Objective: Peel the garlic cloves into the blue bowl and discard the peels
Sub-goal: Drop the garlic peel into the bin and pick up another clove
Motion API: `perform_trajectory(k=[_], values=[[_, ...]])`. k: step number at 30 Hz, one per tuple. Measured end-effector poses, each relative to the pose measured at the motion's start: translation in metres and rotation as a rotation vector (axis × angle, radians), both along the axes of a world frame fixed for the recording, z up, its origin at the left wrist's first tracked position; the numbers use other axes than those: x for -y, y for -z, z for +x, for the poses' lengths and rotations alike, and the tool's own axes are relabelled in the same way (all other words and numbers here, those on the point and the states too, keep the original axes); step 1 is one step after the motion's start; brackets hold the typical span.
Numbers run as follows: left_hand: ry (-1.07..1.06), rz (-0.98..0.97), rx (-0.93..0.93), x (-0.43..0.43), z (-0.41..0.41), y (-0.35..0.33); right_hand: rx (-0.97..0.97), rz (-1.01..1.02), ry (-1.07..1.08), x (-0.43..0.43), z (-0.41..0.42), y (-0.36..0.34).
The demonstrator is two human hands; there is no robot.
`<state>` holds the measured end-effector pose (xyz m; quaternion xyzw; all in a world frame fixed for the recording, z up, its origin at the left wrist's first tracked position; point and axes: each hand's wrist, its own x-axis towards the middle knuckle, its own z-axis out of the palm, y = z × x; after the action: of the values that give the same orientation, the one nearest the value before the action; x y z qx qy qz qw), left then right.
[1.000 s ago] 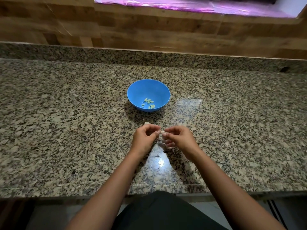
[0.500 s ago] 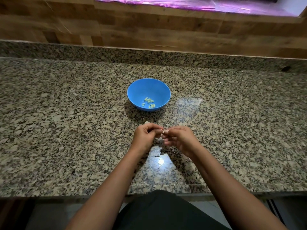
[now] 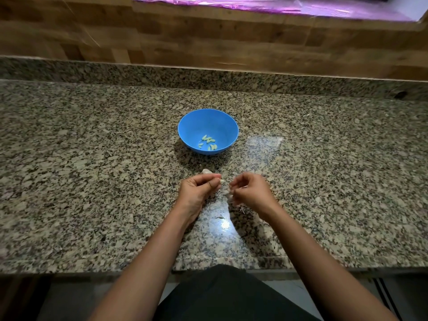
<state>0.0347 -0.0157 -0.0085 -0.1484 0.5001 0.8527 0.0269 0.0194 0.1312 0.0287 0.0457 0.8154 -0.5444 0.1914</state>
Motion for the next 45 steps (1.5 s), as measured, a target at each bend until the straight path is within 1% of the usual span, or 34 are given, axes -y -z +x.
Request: perform_trajectory(k=[2, 4, 6, 9, 13, 16, 18, 21, 23, 25, 29, 31, 35, 37, 39, 41, 45], values=[[0.008, -0.036, -0.02, 0.0, 0.001, -0.001, 0.086, -0.193, 0.002, 0.0, 0.001, -0.006], [0.007, -0.086, -0.044, -0.001, 0.002, -0.002, 0.138, -0.313, -0.001, 0.001, 0.002, -0.009], [-0.008, -0.096, -0.061, -0.004, 0.002, -0.003, 0.135, -0.357, 0.021, 0.003, 0.003, -0.009], [-0.046, -0.069, -0.072, -0.011, 0.001, -0.005, 0.104, -0.422, 0.114, 0.008, 0.005, -0.006], [-0.099, -0.084, -0.05, -0.018, 0.001, -0.004, 0.053, -0.465, 0.212, 0.014, 0.009, -0.001], [-0.098, -0.082, -0.037, -0.02, 0.001, -0.005, 0.085, -0.517, 0.262, 0.015, 0.009, -0.001], [-0.096, -0.026, -0.018, -0.019, 0.0, -0.007, 0.122, -0.566, 0.292, 0.016, 0.009, -0.001], [-0.052, 0.168, 0.032, -0.016, -0.001, -0.008, 0.19, -0.666, 0.33, 0.013, 0.007, -0.002], [-0.017, 0.264, 0.049, -0.013, 0.0, -0.009, 0.242, -0.722, 0.341, 0.012, 0.008, -0.003], [-0.006, 0.307, 0.046, -0.011, 0.0, -0.009, 0.283, -0.766, 0.347, 0.011, 0.009, -0.003], [-0.021, 0.309, 0.028, -0.013, 0.002, -0.01, 0.341, -0.822, 0.352, 0.011, 0.009, -0.005], [-0.034, 0.233, 0.012, -0.015, 0.001, -0.009, 0.341, -0.819, 0.359, 0.011, 0.008, -0.006], [0.012, -0.119, -0.043, -0.012, 0.002, -0.01, 0.282, -0.781, 0.358, 0.01, 0.008, -0.003], [0.077, -0.298, -0.042, -0.01, 0.004, -0.012, 0.206, -0.704, 0.339, 0.009, 0.007, -0.001], [0.099, -0.442, -0.045, -0.01, 0.005, -0.014, 0.135, -0.613, 0.295, 0.008, 0.006, 0.002], [0.094, -0.558, -0.063, -0.011, 0.004, -0.016, 0.092, -0.552, 0.257, 0.007, 0.007, 0.003], [0.077, -0.715, -0.085, -0.013, 0.003, -0.021, -0.024, -0.416, 0.202, 0.007, 0.008, 0.003]])
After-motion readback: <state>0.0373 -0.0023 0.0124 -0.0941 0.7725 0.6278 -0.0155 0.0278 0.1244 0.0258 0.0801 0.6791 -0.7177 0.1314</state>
